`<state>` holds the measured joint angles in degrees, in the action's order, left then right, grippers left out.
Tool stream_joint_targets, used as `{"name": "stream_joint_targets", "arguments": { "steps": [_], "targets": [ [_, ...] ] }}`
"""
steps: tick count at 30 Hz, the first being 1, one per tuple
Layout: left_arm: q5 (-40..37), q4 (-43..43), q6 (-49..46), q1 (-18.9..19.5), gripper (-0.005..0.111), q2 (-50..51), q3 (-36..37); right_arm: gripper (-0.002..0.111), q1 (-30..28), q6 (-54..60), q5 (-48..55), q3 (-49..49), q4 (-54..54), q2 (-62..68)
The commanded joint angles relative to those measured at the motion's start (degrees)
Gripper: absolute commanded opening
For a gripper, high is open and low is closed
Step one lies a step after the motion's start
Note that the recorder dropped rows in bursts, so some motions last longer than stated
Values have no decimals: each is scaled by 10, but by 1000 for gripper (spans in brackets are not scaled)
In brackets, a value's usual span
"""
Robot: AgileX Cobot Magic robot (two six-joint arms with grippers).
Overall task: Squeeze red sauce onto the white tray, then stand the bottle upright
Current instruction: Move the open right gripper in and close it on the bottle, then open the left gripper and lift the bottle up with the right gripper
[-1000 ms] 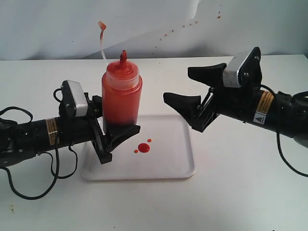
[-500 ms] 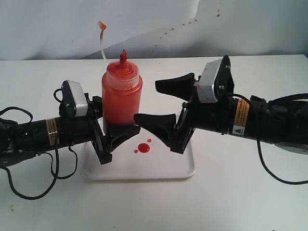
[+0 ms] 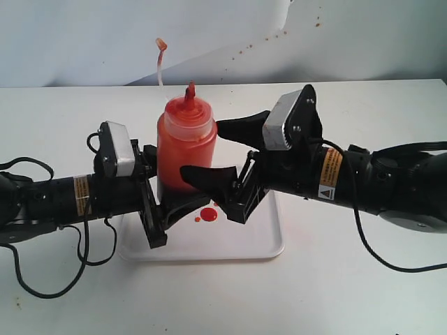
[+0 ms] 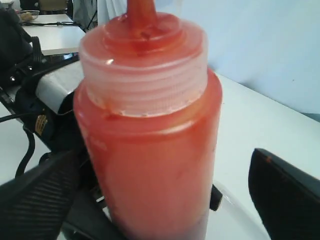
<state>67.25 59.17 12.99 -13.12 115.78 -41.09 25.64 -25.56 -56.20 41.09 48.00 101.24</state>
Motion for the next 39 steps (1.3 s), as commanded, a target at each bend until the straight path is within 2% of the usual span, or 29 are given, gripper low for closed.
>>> {"name": "stream_joint_targets", "arguments": {
  "steps": [1,7,11,18,20,21,23,39],
  "targets": [
    [27,1,3,-22,0,-4,-6,84,14,26,-1,4,-30,17],
    [27,4,3,-23,0,-4,-6,83,30,63,-11,4,-62,27],
    [27,12,3,-23,0,-4,-6,75,30,63,-26,4,-74,27],
    [27,15,3,-23,0,-4,-6,42,30,63,-28,4,-71,27],
    [27,11,0,-23,0,-4,-6,28,30,63,-28,4,-71,27],
    [27,-3,-2,-23,0,-4,-6,13,30,63,-28,4,-71,27],
    [27,-21,-2,-23,0,-4,-6,0,30,63,-27,4,-71,27],
    [27,-48,-2,-23,1,-4,-6,0,30,63,-29,4,-71,27]
  ]
}}
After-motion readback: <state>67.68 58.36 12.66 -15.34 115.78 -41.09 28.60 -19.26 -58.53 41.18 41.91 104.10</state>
